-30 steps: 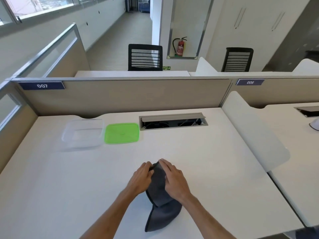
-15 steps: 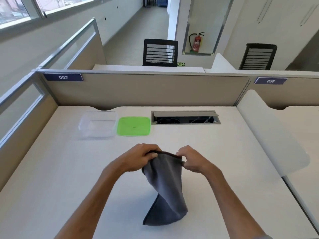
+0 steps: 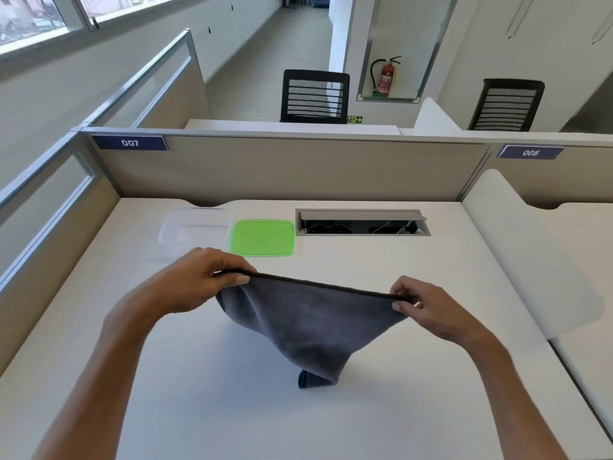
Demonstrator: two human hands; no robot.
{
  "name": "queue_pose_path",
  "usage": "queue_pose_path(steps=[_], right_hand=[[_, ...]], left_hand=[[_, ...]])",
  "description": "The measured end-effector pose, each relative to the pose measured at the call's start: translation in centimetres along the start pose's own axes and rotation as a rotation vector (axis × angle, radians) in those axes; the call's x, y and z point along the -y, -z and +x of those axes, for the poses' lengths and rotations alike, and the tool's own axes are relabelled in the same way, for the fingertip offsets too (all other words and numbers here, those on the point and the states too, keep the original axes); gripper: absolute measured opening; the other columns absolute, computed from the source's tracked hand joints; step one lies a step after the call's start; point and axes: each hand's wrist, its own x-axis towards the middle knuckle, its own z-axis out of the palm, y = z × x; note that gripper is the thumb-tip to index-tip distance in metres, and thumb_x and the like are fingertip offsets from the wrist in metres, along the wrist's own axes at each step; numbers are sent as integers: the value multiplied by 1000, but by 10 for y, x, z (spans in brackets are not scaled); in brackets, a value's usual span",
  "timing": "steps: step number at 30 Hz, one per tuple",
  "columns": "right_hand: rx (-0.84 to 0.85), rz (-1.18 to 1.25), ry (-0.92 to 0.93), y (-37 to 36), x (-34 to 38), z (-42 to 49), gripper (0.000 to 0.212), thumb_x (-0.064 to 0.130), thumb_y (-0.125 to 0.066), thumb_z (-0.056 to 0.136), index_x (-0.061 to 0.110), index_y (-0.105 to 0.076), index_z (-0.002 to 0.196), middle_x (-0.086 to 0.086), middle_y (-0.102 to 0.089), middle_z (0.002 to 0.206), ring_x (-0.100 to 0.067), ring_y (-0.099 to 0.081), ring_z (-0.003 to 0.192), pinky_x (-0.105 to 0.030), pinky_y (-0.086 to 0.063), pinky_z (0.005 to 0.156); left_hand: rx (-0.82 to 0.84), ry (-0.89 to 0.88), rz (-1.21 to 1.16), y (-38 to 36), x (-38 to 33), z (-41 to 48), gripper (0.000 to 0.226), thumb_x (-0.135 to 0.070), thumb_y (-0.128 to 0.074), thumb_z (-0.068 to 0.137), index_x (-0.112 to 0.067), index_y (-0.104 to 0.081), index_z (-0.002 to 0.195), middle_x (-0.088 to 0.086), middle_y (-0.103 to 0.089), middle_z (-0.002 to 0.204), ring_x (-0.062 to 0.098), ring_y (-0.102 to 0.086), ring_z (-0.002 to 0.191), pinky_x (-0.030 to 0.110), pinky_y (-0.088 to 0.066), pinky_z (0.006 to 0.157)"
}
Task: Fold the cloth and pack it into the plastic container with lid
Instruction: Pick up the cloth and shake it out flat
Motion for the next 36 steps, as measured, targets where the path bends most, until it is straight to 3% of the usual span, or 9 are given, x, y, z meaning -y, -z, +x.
queue_pose_path(steps=[4, 8, 11, 15, 18, 21, 28, 31, 36], right_hand=[[-62, 55, 76, 27, 16, -9, 16, 16, -71, 103, 29, -76, 96, 8, -78, 91, -12, -67, 85, -16, -48, 72], [-149, 92, 151, 50, 34, -2, 15, 16, -75, 102, 29, -78, 94, 8, -78, 89, -8, -67, 82, -20, -49, 69], [-212, 95, 195, 62, 44, 12, 11, 16, -77, 100, 26, -78, 95, 3, -77, 91, -16, -64, 83, -27, -47, 72], [-323, 70, 202, 76, 60, 35, 5, 13, -79, 98, 18, -79, 99, 1, -77, 91, -26, -63, 85, -14, -45, 70], [-421, 111, 214, 88, 72, 45, 9, 12, -78, 99, 22, -79, 99, 12, -75, 89, -14, -62, 79, -9, -50, 68], [-501, 129, 251, 101, 85, 49, 9, 12, -75, 101, 20, -79, 103, -2, -75, 95, 2, -63, 73, -2, -46, 63], [-578, 192, 286, 102, 83, 24, 13, 13, -78, 99, 25, -81, 103, 23, -77, 95, 1, -68, 85, -25, -51, 82], [-550, 213, 255, 72, 59, 7, 13, 15, -79, 97, 26, -82, 103, 15, -80, 103, -8, -71, 96, -34, -50, 87], [-412, 234, 41, -29, -9, -20, 18, 11, -83, 92, 28, -83, 95, 13, -82, 99, -9, -73, 100, -36, -48, 85]], left_hand=[[-140, -18, 36, 13, 9, -13, 18, -37, -79, 100, -54, -79, 105, -37, -79, 97, -9, -70, 99, 6, -48, 83], [-238, 11, 17, 24, 17, -6, 1, -48, -82, 94, -49, -83, 95, -16, -82, 84, 14, -72, 77, 27, -52, 74], [-298, 18, -11, 36, 23, 9, 10, -50, -85, 91, -43, -84, 96, -8, -82, 81, 24, -73, 80, 32, -51, 74], [-304, 1, 18, 54, 16, 33, 12, -46, -86, 91, -34, -86, 93, -14, -77, 74, 11, -66, 72, 36, -52, 71], [-352, -31, 94, 73, 4, 47, 15, -46, -86, 92, -31, -86, 95, -25, -71, 71, -4, -62, 69, 27, -47, 68], [-408, -56, 119, 93, -8, 48, 17, -46, -85, 92, -30, -87, 100, -17, -79, 78, 0, -69, 80, 27, -51, 72], [-469, -113, 57, 91, -20, 18, 12, -45, -85, 93, -37, -85, 101, -25, -81, 90, -3, -74, 84, 17, -53, 76], [-464, -79, 6, 52, -8, 2, 12, -48, -84, 89, -43, -83, 100, -27, -81, 89, -6, -73, 82, 10, -51, 72], [-221, 203, -111, -75, 48, -22, 13, -35, -86, 92, -47, -83, 94, -19, -81, 77, 12, -75, 70, 35, -59, 72]])
